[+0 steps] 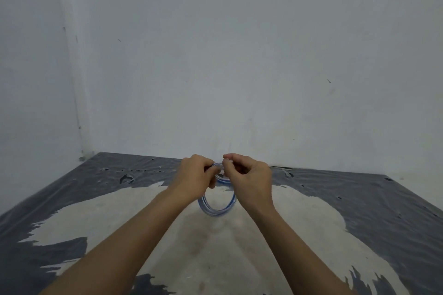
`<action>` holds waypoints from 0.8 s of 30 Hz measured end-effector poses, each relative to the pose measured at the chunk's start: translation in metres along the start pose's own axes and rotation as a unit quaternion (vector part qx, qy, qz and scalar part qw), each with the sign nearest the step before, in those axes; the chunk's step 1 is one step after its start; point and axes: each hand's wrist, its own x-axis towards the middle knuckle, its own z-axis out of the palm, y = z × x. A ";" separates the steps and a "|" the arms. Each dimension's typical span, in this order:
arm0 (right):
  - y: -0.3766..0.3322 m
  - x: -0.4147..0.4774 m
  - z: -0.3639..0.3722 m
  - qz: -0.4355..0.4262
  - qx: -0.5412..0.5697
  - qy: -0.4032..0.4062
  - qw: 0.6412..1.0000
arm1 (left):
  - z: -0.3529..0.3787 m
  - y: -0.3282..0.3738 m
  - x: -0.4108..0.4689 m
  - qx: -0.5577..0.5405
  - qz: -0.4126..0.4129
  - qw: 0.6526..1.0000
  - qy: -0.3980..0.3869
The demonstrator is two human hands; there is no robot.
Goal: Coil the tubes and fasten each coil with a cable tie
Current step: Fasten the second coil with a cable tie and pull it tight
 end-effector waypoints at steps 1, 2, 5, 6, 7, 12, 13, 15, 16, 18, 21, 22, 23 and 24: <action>0.002 -0.001 -0.001 0.007 0.025 -0.004 1.000 | -0.002 0.001 0.000 -0.042 -0.020 0.999 -0.005; 0.005 -0.002 -0.002 0.009 0.042 -0.007 0.999 | -0.003 0.002 0.000 -0.077 -0.037 0.996 -0.006; 0.010 -0.005 -0.002 0.003 0.059 -0.006 0.998 | -0.004 0.005 -0.001 -0.145 -0.078 0.986 -0.002; 0.012 -0.006 -0.002 0.004 0.063 0.000 0.998 | -0.003 0.005 -0.001 -0.164 -0.088 0.982 0.000; 0.013 -0.007 -0.001 0.007 0.066 0.008 0.998 | -0.002 0.004 -0.001 -0.175 -0.093 0.980 0.006; 0.018 -0.011 0.006 -0.004 0.059 0.037 0.998 | 0.003 -0.001 0.003 -0.037 -0.021 0.997 0.067; 0.019 -0.013 0.007 -0.012 0.059 0.038 0.997 | 0.004 -0.002 0.004 -0.005 -0.012 0.997 0.074; 0.019 -0.016 0.009 -0.018 0.080 0.040 0.996 | 0.004 -0.003 0.007 0.037 -0.004 0.996 0.087; 0.018 -0.017 0.010 -0.020 0.098 0.039 0.994 | 0.004 -0.003 0.008 0.061 0.001 0.994 0.090; 0.016 -0.019 0.010 -0.040 0.115 0.034 0.992 | 0.007 -0.001 0.008 0.131 0.010 0.988 0.075; 0.020 -0.018 0.012 -0.086 0.069 0.025 0.994 | 0.017 -0.003 0.011 0.229 0.002 0.973 0.017; 0.023 -0.016 0.012 -0.098 0.042 0.023 0.994 | 0.020 -0.004 0.013 0.238 -0.013 0.971 -0.003; 0.027 -0.015 0.012 -0.107 0.015 0.022 0.994 | 0.022 -0.005 0.015 0.243 -0.029 0.969 -0.021; 0.031 -0.015 0.012 -0.113 -0.007 0.024 0.993 | 0.023 -0.006 0.016 0.250 -0.041 0.967 -0.033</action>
